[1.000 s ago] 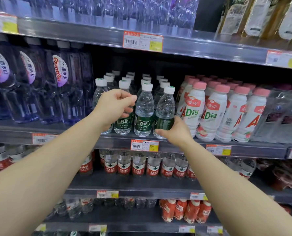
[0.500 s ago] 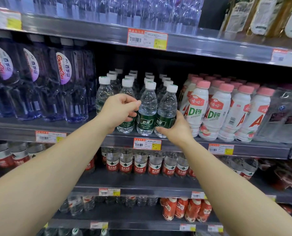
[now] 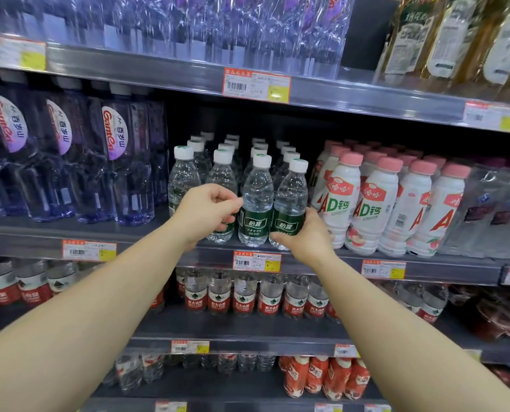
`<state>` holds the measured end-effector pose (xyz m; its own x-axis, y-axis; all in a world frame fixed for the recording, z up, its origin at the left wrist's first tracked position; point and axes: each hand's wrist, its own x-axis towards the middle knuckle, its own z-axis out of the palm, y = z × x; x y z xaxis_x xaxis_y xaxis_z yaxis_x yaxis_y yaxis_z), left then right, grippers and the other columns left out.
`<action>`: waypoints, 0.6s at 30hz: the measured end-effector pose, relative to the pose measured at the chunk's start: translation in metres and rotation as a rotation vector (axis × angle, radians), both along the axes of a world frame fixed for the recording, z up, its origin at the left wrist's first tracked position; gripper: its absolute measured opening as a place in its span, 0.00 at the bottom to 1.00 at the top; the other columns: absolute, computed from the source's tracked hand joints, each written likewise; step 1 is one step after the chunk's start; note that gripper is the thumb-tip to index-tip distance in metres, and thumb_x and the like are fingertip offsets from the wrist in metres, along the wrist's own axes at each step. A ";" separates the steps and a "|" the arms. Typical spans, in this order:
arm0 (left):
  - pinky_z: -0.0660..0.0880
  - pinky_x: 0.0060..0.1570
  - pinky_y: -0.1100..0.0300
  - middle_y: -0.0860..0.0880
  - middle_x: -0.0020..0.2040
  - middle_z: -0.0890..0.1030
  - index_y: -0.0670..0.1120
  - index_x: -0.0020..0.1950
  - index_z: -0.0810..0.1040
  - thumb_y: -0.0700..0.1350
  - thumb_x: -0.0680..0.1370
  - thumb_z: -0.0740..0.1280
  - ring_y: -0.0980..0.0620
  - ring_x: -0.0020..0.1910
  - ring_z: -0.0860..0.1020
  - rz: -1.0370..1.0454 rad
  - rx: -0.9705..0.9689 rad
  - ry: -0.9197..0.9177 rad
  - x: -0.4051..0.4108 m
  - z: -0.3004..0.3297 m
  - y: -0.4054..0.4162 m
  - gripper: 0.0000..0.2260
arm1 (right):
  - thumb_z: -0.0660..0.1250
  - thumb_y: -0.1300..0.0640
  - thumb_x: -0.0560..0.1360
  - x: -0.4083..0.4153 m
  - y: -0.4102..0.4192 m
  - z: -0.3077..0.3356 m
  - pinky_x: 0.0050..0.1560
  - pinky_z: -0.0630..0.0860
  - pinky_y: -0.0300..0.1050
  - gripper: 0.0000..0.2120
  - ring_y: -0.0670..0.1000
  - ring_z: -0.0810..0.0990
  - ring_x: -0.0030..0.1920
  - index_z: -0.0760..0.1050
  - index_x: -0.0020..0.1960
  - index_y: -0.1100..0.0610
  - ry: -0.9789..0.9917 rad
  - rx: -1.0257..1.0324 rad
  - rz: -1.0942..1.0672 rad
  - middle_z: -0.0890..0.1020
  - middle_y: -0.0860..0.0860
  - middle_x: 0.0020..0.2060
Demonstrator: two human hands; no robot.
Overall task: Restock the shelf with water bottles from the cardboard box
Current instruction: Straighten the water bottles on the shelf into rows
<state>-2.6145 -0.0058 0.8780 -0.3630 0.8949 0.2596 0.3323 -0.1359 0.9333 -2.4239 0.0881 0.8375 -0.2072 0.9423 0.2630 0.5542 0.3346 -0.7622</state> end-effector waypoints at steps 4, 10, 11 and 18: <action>0.82 0.43 0.59 0.45 0.48 0.84 0.45 0.51 0.81 0.46 0.77 0.72 0.51 0.44 0.83 0.007 -0.050 0.073 -0.003 -0.005 -0.003 0.06 | 0.77 0.53 0.70 -0.003 0.002 0.000 0.49 0.69 0.41 0.31 0.53 0.78 0.58 0.67 0.67 0.56 -0.043 -0.016 0.002 0.79 0.51 0.60; 0.82 0.48 0.54 0.45 0.47 0.84 0.46 0.50 0.81 0.46 0.77 0.72 0.51 0.43 0.83 0.034 -0.110 0.077 -0.011 -0.015 -0.009 0.05 | 0.74 0.55 0.72 -0.002 0.004 -0.001 0.52 0.69 0.41 0.31 0.55 0.77 0.61 0.65 0.71 0.55 -0.073 -0.009 0.013 0.78 0.52 0.62; 0.82 0.49 0.53 0.45 0.47 0.84 0.46 0.50 0.81 0.46 0.77 0.72 0.51 0.43 0.83 0.037 -0.113 0.081 -0.013 -0.016 -0.011 0.05 | 0.74 0.55 0.72 -0.002 0.004 -0.001 0.53 0.70 0.41 0.32 0.56 0.76 0.61 0.63 0.72 0.55 -0.081 -0.012 0.014 0.78 0.52 0.63; 0.81 0.48 0.51 0.47 0.41 0.83 0.48 0.45 0.81 0.47 0.76 0.73 0.47 0.44 0.83 0.196 -0.055 0.119 -0.028 -0.019 -0.023 0.04 | 0.74 0.51 0.72 0.000 0.003 0.000 0.57 0.73 0.47 0.41 0.57 0.75 0.64 0.55 0.76 0.56 -0.146 -0.034 -0.017 0.75 0.54 0.68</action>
<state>-2.6422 -0.0285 0.8595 -0.5014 0.8240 0.2640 0.4553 -0.0083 0.8903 -2.4236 0.0910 0.8373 -0.2245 0.9539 0.1992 0.6651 0.2994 -0.6841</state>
